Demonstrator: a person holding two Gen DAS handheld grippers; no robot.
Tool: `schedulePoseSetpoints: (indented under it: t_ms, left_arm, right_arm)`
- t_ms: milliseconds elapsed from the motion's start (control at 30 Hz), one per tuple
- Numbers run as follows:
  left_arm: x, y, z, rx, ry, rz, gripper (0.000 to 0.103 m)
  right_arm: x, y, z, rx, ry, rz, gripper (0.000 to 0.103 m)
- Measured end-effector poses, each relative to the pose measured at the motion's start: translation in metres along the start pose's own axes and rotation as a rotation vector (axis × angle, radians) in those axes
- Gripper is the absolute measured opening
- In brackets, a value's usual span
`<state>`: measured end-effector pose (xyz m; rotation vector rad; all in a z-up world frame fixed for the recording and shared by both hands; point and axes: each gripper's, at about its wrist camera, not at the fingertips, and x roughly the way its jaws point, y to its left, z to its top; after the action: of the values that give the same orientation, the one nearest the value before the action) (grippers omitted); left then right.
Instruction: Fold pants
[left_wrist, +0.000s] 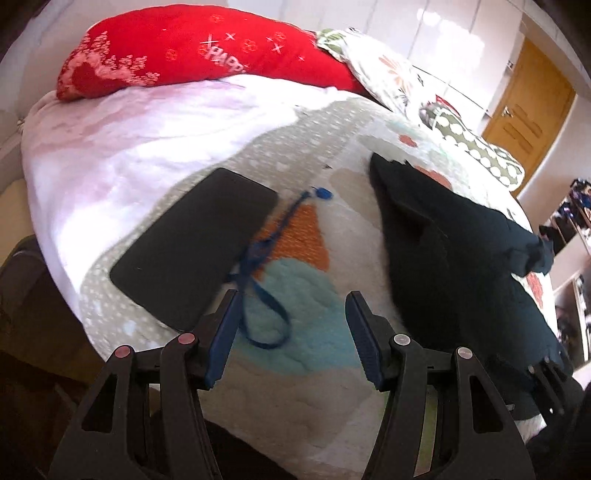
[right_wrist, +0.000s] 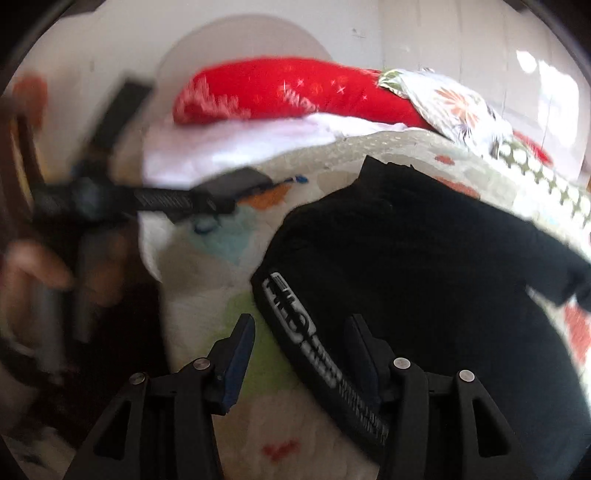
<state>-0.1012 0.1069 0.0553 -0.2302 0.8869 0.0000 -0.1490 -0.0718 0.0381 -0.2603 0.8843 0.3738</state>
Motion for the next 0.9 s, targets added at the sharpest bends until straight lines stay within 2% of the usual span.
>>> schedulePoseSetpoints:
  t_ms: [67,133,233,300,433,467,533,600,700,767,900]
  left_arm:
    - [0.002,0.005,0.002,-0.007,0.001,0.000,0.059]
    - [0.005,0.008,0.002,-0.012,0.005,-0.001,0.059]
    - [0.011,0.010,0.003,-0.021,0.018,-0.009,0.059]
    - [0.014,0.011,0.004,-0.024,0.025,-0.015,0.059]
    - [0.014,0.014,0.008,-0.031,0.020,-0.024,0.059]
    - [0.014,0.015,0.010,-0.035,0.017,-0.023,0.059]
    - [0.013,0.016,0.015,-0.042,0.008,-0.025,0.058]
    - [0.010,0.014,0.019,-0.037,-0.005,-0.030,0.059]
    - [0.005,0.010,0.023,-0.023,-0.024,-0.032,0.059]
    - [0.004,0.003,0.025,-0.006,-0.029,-0.038,0.059]
    - [0.006,-0.016,0.025,0.023,-0.023,-0.075,0.058]
  right_arm:
    - [0.018,0.003,0.006,-0.046,0.014,-0.111,0.050]
    - [0.028,0.001,0.013,-0.053,0.009,-0.151,0.050]
    - [0.036,-0.017,0.028,-0.001,-0.004,-0.164,0.050]
    - [0.037,-0.033,0.037,0.101,-0.020,-0.092,0.050]
    - [0.029,-0.088,0.032,0.492,-0.093,0.253,0.049]
    - [0.031,-0.096,0.029,0.541,-0.098,0.290,0.049]
    - [0.036,-0.086,0.030,0.479,-0.058,0.301,0.050]
    - [0.043,-0.053,0.033,0.300,0.022,0.255,0.050]
    - [0.033,-0.031,0.033,0.143,0.025,0.197,0.051]
    - [0.021,-0.035,0.034,0.163,0.003,0.225,0.051]
    - [-0.001,-0.054,0.036,0.264,-0.080,0.352,0.051]
